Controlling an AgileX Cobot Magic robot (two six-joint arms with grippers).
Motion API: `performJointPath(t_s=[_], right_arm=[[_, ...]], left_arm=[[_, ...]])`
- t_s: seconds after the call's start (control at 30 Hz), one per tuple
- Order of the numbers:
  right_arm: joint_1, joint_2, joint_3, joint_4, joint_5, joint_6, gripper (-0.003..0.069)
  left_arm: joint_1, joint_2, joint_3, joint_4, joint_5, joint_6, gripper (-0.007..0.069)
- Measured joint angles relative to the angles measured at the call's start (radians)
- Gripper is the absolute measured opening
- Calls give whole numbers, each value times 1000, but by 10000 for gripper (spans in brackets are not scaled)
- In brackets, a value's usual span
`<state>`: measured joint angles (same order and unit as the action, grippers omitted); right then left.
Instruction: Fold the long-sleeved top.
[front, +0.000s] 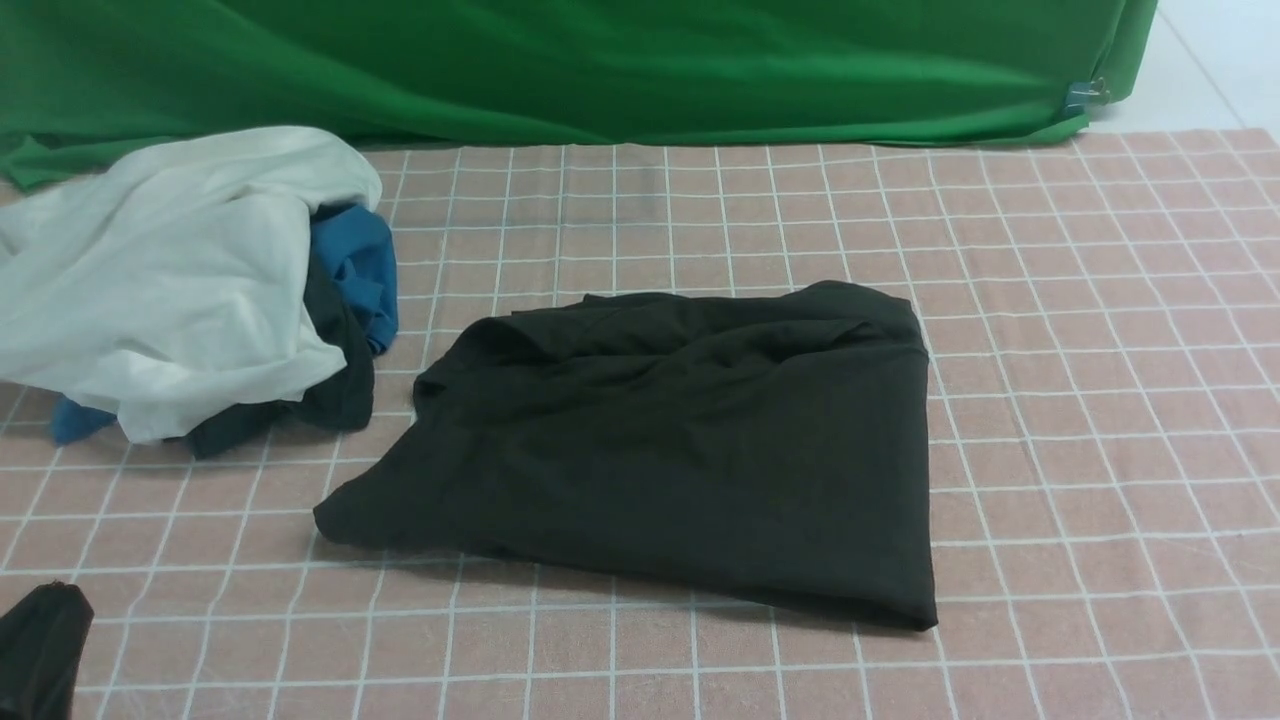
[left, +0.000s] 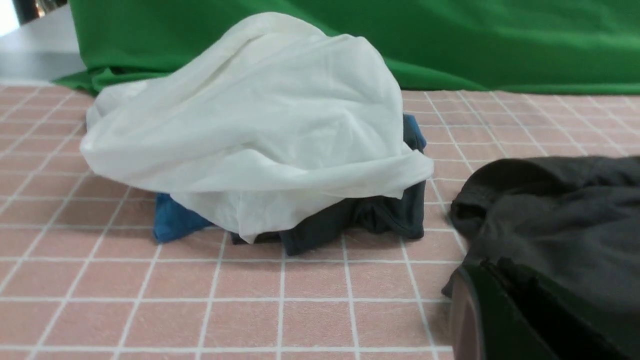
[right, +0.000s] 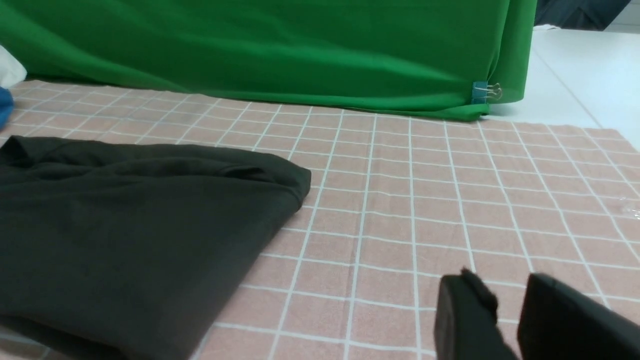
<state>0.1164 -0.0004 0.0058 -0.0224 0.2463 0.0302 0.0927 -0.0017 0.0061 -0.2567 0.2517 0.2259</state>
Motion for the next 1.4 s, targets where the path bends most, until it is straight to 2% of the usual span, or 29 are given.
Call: performJointPath(t_s=[0.43,1.4], right_arm=[[0,0,0,0,0,0,237],[-2,0,0,0,0,0,238]], left_arm=[[0,0,0,1,-1,-41,17],[1,0,0,1,-1,-44,18]])
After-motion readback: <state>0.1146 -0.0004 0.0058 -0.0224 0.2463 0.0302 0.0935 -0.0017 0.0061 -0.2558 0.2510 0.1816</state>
